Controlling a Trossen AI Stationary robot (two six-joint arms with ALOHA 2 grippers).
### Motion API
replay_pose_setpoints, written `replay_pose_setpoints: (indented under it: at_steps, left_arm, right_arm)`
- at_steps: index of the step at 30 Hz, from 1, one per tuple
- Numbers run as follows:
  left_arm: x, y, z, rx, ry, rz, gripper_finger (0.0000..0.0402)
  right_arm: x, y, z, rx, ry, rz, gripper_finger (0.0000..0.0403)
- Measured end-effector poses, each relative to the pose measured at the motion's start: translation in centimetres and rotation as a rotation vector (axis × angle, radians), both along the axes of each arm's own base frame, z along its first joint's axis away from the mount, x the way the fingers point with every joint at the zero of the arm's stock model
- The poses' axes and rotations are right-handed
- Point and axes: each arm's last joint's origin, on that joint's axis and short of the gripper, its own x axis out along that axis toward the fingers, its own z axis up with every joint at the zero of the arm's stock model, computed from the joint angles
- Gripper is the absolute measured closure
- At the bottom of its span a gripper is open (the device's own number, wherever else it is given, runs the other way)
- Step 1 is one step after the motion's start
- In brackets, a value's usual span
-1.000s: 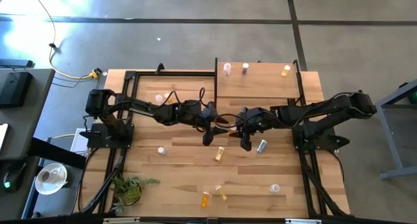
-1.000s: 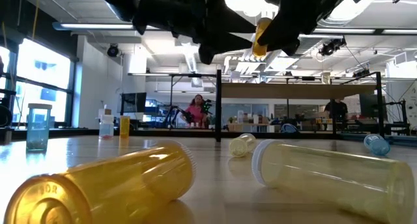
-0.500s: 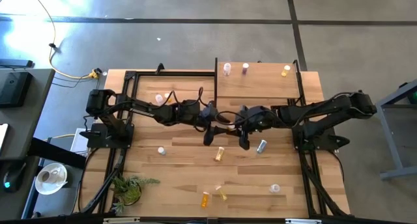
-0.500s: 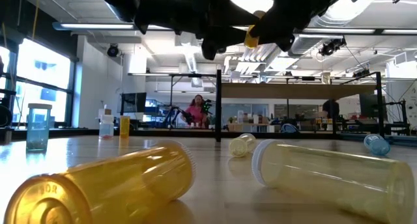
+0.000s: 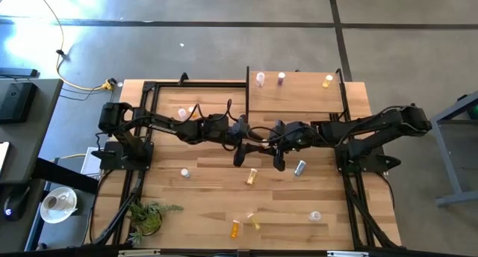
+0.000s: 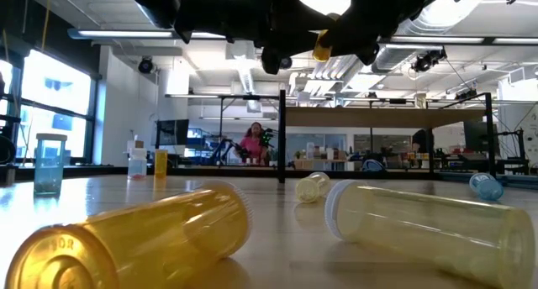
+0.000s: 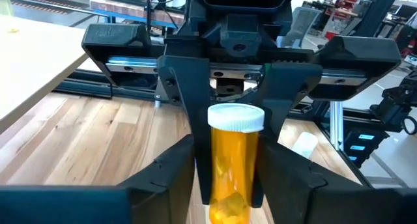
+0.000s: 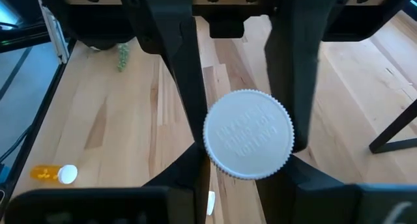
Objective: Pick and place medicine bottles onto shelf by color
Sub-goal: Put the middle orange pill bottle on the shelf
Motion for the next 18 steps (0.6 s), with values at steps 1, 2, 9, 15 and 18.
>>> replay_pose_setpoints:
  at_steps: [1,2,9,15,18]
  left_arm:
    - [0.0,0.0,0.01,0.0,0.0,0.0,0.0262]
    - [0.0,0.0,0.01,0.0,0.0,0.0,0.0269]
    - [-0.01,-0.02,0.02,0.0,0.0,-0.001,0.0309]
    - [-0.01,-0.06,0.02,-0.002,0.0,-0.014,0.0317]
    - [-0.01,-0.07,0.02,-0.005,-0.001,-0.029,0.0317]
  right_arm:
    - [0.0,0.0,-0.01,0.0,0.001,0.0,0.0315]
    - [-0.01,0.0,-0.01,0.0,0.001,0.0,0.0315]
    - [-0.01,-0.01,-0.02,0.0,0.002,-0.001,0.0315]
    - [-0.01,0.0,-0.02,0.0,0.002,-0.001,0.0315]
    - [-0.01,-0.04,-0.01,-0.007,0.001,-0.012,0.0315]
